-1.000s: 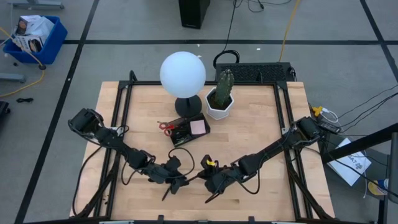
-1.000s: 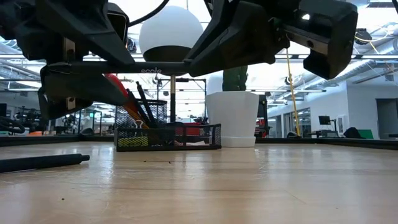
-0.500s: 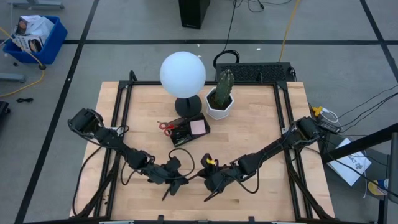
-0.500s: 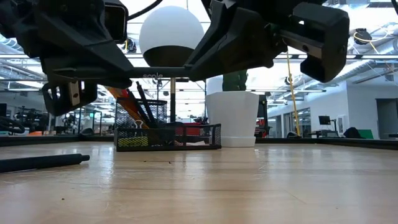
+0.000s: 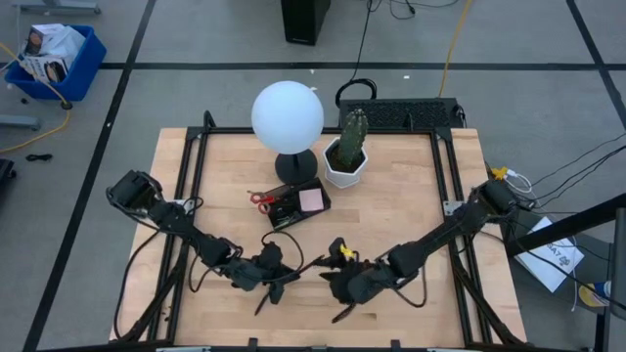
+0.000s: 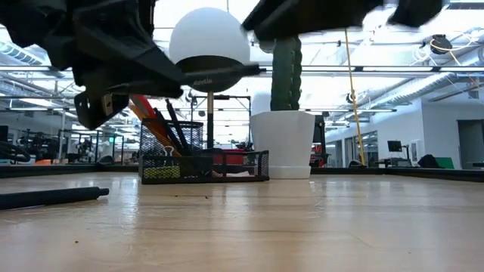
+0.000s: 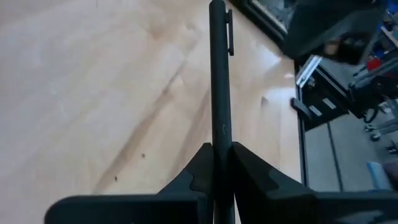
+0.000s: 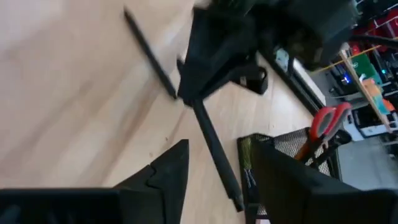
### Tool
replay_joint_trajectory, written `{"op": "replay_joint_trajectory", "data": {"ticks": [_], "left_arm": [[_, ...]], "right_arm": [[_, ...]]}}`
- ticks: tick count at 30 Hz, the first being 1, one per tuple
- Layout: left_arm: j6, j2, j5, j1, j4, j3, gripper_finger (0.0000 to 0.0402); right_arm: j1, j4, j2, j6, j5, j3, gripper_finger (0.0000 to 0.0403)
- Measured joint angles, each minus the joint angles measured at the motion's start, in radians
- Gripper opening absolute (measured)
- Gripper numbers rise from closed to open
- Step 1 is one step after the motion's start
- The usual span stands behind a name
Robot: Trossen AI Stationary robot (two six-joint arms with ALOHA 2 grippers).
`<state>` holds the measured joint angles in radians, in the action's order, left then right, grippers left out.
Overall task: Pick and place office supplies into organizer
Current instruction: Put the right black pen into the desk organizer
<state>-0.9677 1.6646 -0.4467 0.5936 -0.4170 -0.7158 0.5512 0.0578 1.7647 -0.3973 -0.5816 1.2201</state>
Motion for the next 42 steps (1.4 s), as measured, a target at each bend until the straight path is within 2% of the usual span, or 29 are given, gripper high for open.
{"op": "replay_joint_trajectory", "data": {"ticks": [5,8,12,16,21,24,26,34,42], "left_arm": [[0.073,0.000,-0.096,0.014,-0.022,0.000,0.0037],[0.124,0.000,-0.136,0.018,-0.085,0.001,0.0039],[0.209,0.000,-0.170,0.024,-0.163,0.001,0.0038],[0.290,0.000,-0.208,0.027,-0.226,0.001,0.0038],[0.361,0.000,-0.241,0.026,-0.276,0.001,0.0038],[0.401,0.000,-0.243,0.020,-0.329,0.001,0.0038],[0.430,0.000,-0.243,0.015,-0.354,0.001,0.0038],[0.459,0.000,-0.196,-0.028,-0.404,0.001,0.0038],[0.465,0.000,-0.173,-0.045,-0.414,0.000,0.0038]], "right_arm": [[0.023,-0.024,-0.111,0.096,-0.046,-0.035,0.0170],[0.024,-0.036,-0.183,0.195,-0.107,-0.088,0.0165],[0.008,-0.125,-0.289,0.254,-0.106,-0.197,0.0160],[-0.005,-0.393,-0.382,0.250,-0.061,-0.369,0.0162],[-0.043,-0.870,-0.464,0.257,0.099,-0.620,0.0164],[-0.081,-1.117,-0.467,0.316,0.203,-0.734,0.0165],[-0.115,-1.196,-0.458,0.393,0.261,-0.779,0.0166],[-0.192,-1.228,-0.373,0.546,0.381,-0.783,0.0167],[-0.196,-1.266,-0.253,0.566,0.380,-0.696,0.0167]]}}
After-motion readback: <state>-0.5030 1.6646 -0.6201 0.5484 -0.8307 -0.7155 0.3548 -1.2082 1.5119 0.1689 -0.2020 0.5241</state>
